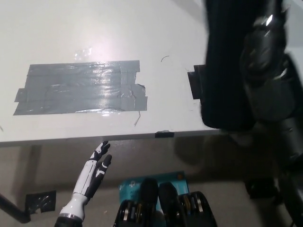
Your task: A person hands a black t-shirt to the robot and rhe robot picks it up with its right hand and places it on the black spot on the desk infron tof it
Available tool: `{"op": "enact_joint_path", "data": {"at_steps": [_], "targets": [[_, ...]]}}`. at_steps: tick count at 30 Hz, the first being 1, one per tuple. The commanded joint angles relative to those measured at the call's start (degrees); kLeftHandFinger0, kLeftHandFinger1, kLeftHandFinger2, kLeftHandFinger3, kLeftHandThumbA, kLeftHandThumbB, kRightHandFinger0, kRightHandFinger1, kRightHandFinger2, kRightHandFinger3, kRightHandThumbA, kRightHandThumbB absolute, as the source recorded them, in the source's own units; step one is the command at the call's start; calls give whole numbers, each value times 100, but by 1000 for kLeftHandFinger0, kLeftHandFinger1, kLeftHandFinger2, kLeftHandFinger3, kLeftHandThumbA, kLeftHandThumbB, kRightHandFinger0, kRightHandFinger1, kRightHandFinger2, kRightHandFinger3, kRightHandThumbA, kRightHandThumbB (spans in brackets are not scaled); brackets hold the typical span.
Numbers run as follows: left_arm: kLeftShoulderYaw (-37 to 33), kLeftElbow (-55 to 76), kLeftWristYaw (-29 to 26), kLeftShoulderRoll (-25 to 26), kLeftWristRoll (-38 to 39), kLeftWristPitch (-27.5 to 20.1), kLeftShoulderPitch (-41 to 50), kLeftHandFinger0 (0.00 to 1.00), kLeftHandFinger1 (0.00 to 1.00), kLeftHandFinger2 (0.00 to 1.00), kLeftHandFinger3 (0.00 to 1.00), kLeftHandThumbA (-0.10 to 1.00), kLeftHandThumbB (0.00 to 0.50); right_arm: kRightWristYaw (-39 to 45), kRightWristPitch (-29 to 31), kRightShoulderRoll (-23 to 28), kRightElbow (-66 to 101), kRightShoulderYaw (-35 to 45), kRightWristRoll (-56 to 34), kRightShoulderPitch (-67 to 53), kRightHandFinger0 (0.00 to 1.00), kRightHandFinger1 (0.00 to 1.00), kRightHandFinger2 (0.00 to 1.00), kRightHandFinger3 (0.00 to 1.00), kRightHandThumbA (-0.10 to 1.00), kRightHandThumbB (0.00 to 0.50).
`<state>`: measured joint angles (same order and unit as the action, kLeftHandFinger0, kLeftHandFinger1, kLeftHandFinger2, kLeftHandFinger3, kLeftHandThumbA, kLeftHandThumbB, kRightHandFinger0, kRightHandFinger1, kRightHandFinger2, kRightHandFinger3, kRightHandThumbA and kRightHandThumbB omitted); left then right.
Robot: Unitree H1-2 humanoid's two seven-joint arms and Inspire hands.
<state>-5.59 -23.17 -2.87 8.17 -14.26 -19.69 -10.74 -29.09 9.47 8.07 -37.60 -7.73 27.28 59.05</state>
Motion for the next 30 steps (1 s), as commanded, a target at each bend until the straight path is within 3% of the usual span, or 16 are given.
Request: {"op": "enact_joint_path", "data": {"at_steps": [1,4,12,13,14,15,17,19,20,21,22,23,24,26,27,30], "targets": [[-1,216,88,80,36,-34,-185,839,1000,983,1000,1000,483,-667,1075,-24,-1270,-617,661,173,0,337,807,961,-100,171],[-5,204,97,70,64,-62,-216,838,1000,976,1000,1000,483,-931,1174,-84,-2205,-1047,861,249,23,494,888,1000,-100,170],[-16,331,157,90,34,82,-260,843,1000,984,1000,1000,487,-1403,946,-181,-3837,-2432,1486,304,0,453,899,938,-100,206],[-15,330,155,94,28,75,-266,839,1000,979,1000,1000,486,-1412,934,-172,-3863,-2484,1507,287,0,456,899,904,-100,216],[-18,344,163,106,15,69,-302,829,1000,972,1000,1000,480,-1127,863,-108,-3900,-2620,1513,255,0,429,807,745,-100,213],[-18,347,182,121,28,56,-319,821,999,964,1000,1000,472,-1013,813,-78,-3915,-2673,1499,241,1,372,703,750,-100,238],[-19,351,219,142,43,75,-347,820,985,950,1000,1000,470,-384,771,64,-3821,-2663,1331,236,29,358,653,467,-100,231],[-27,350,232,164,16,97,-403,815,976,943,1000,1000,472,348,649,211,-3657,-2554,1113,266,49,377,643,449,-100,213],[-33,348,234,173,7,106,-416,810,970,938,1000,1000,469,797,574,295,-3508,-2476,979,266,148,485,741,577,-98,212],[-40,340,234,180,-2,110,-430,808,967,930,1000,1000,464,1848,351,492,-3110,-2329,673,254,346,624,846,713,-21,231],[-44,343,243,186,-11,144,-448,807,965,927,1000,1000,462,3293,-248,838,-2235,-2244,236,185,736,922,1000,1000,89,276],[-45,344,246,189,-12,154,-454,807,965,926,1000,1000,462,3667,-413,929,-1997,-2222,125,164,767,919,1000,1000,98,285],[-45,322,251,194,-6,146,-472,816,962,916,1000,1000,455,4597,-988,1328,-1108,-2299,-132,98,1000,1000,1000,1000,194,330],[-47,289,270,211,10,143,-505,820,961,911,1000,1000,449,5508,-1469,1904,-56,-2383,-470,53,1000,1000,1000,1000,256,360],[-50,281,274,220,4,149,-513,811,946,902,1000,1000,444,5992,-1605,2444,709,-2399,-873,53,1000,1000,1000,1000,436,447],[-49,242,296,229,25,168,-554,803,944,902,1000,1000,439,6482,-2016,3077,1702,-2367,-1322,63,1000,1000,1000,1000,663,500]]}}
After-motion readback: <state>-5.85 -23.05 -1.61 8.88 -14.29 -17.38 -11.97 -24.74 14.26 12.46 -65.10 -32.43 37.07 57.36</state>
